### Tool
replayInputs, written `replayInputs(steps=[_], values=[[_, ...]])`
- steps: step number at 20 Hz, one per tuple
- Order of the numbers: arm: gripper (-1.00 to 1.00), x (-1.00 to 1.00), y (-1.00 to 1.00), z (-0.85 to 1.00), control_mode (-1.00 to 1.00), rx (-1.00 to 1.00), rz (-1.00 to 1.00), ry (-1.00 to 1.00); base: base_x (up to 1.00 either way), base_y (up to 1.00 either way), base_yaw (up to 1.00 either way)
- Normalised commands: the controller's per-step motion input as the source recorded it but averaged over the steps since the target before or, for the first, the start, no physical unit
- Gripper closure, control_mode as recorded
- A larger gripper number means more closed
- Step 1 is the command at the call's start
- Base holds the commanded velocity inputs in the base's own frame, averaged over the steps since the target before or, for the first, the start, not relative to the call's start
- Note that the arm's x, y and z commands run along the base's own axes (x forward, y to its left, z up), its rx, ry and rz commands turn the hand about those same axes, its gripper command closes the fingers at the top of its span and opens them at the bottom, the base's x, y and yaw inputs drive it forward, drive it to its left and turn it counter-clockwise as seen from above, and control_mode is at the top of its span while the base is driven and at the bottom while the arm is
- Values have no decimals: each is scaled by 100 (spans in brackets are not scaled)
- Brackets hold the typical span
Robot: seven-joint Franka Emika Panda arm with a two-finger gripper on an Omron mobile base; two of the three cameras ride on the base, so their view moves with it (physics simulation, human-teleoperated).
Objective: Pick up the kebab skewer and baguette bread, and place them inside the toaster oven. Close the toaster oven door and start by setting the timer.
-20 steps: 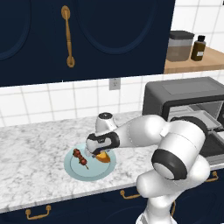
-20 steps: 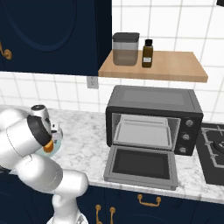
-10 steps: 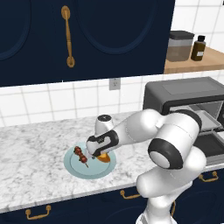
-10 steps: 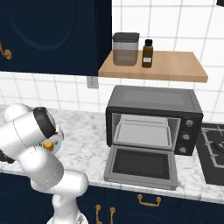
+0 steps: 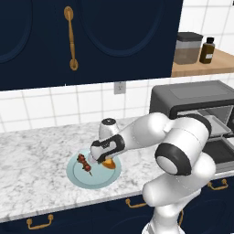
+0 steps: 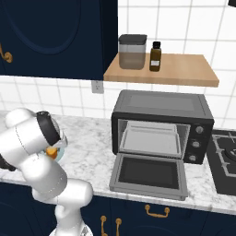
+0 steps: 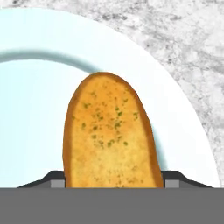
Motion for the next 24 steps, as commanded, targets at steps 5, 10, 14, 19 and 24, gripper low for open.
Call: replayInputs(steps=[5,10,14,19,24], values=[[100,-20,-22,51,-100,0,-3,0,0,0,0],[100,-19,-29,99,-100,0,-9,5,0,0,0],[100,-30,-34,85,-100,0,-13,8,0,0,0],[100,-40,-32,59,-100,0,-17,7,0,0,0],[100,-44,-33,46,-100,0,-18,6,0,0,0]])
